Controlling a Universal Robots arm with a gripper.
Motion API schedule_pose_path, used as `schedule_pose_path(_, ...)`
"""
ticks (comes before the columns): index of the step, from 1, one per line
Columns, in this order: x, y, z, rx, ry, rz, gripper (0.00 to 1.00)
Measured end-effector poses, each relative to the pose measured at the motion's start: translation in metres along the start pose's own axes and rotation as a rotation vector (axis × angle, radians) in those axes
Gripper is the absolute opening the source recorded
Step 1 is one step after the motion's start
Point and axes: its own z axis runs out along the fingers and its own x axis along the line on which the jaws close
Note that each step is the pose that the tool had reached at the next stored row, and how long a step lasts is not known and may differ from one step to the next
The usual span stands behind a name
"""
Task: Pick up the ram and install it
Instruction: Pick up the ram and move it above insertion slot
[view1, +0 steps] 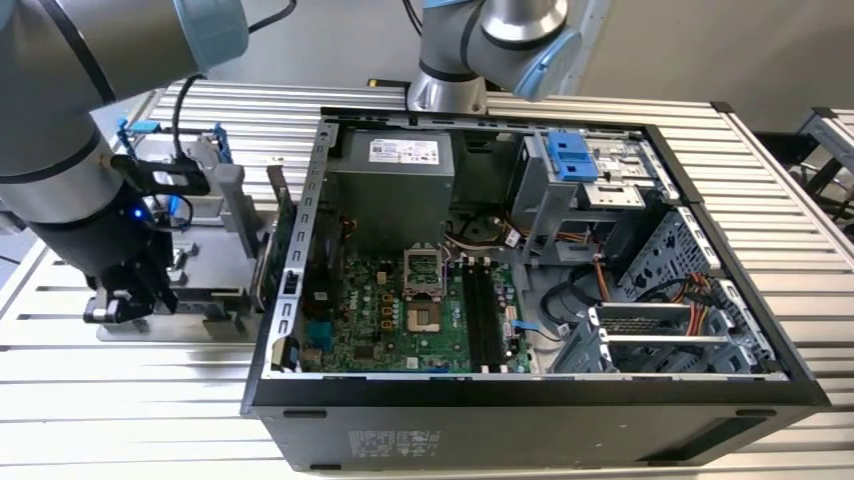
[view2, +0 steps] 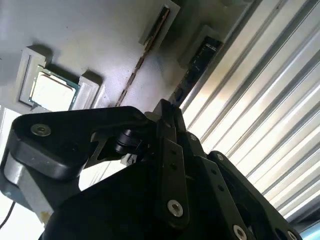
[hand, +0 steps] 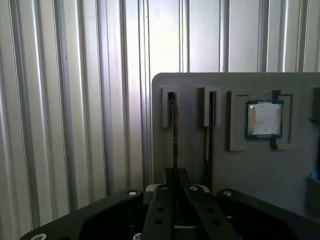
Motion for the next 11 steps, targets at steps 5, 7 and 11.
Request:
schedule_pose_path(5,-0.0019,-0.0001,-0.0220,-0.0001,-0.0002,0.000,0.00)
schedule_pose_path(7,-0.0023,-0.0001,-0.0311,-0.0001,-0.0002,0.000,0.00)
schedule_pose_path(11,-0.0030,-0.0003,-0.0493,0.0000,-0.0003,0.000,0.00)
